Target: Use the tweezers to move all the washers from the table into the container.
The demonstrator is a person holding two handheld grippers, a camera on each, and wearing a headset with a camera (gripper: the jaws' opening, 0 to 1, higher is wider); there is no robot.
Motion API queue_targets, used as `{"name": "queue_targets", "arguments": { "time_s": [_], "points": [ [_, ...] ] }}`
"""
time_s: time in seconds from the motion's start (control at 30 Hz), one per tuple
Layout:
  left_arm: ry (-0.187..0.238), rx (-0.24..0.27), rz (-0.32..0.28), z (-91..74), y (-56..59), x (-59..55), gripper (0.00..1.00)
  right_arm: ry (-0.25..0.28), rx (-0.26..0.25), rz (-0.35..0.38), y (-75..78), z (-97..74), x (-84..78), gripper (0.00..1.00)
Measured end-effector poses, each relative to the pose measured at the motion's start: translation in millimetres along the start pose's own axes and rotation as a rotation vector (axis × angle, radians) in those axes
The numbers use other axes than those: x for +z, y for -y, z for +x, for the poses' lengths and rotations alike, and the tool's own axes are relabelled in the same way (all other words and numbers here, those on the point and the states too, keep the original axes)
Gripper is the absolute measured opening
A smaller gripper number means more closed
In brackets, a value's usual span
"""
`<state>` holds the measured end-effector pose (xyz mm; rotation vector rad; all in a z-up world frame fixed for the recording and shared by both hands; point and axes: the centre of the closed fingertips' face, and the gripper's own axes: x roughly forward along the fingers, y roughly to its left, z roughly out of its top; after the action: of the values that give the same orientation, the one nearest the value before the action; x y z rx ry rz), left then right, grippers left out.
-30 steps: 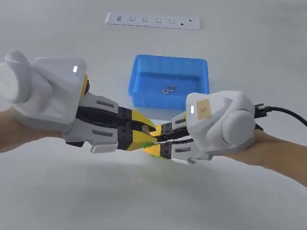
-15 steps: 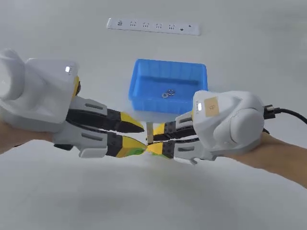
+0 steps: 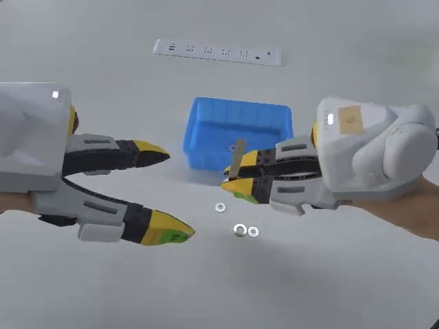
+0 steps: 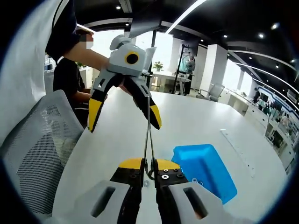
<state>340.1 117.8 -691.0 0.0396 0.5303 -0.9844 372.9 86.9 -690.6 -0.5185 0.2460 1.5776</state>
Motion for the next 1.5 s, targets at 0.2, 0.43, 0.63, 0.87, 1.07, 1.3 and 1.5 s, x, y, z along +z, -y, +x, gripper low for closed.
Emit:
{"name": "queue_targets", "arguments": {
  "time_s": [0.2, 0.43, 0.63, 0.87, 1.07, 1.3, 1.5],
  "points": [
    [0.017, 0.018, -0.045, -5.6, -1.9, -0.1, 0.9, 0.038, -0.032, -0.007, 22.4, -10.0, 19.0, 0.09],
    [0.031, 0.052, -0.076, -13.0, -12.1, -3.0, 0.89, 0.031, -0.125, -0.023, 75.1, -16.0, 18.0, 0.09],
    [0.026, 0.066, -0.08, -15.3, -16.5, -5.3, 0.89, 0.018, -0.144, -0.026, 93.7, -5.6, 8.4, 0.09],
    [0.037, 0.078, -0.092, -16.0, -16.8, -6.0, 0.9, 0.004, -0.123, -0.016, 107.1, 17.5, -18.0, 0.09],
    [0.02, 0.082, -0.123, -15.2, -15.0, -12.9, 0.94, -0.049, -0.11, -0.005, 113.0, 34.6, -48.0, 0.09],
    [0.015, 0.106, -0.144, -18.1, -14.4, -18.4, 0.93, -0.077, -0.101, 0.041, 108.4, 46.4, -67.5, 0.09],
    [0.01, 0.118, -0.166, -20.1, -13.6, -25.6, 0.93, -0.087, -0.105, 0.055, 103.5, 49.5, -73.8, 0.09]
  ]
}}
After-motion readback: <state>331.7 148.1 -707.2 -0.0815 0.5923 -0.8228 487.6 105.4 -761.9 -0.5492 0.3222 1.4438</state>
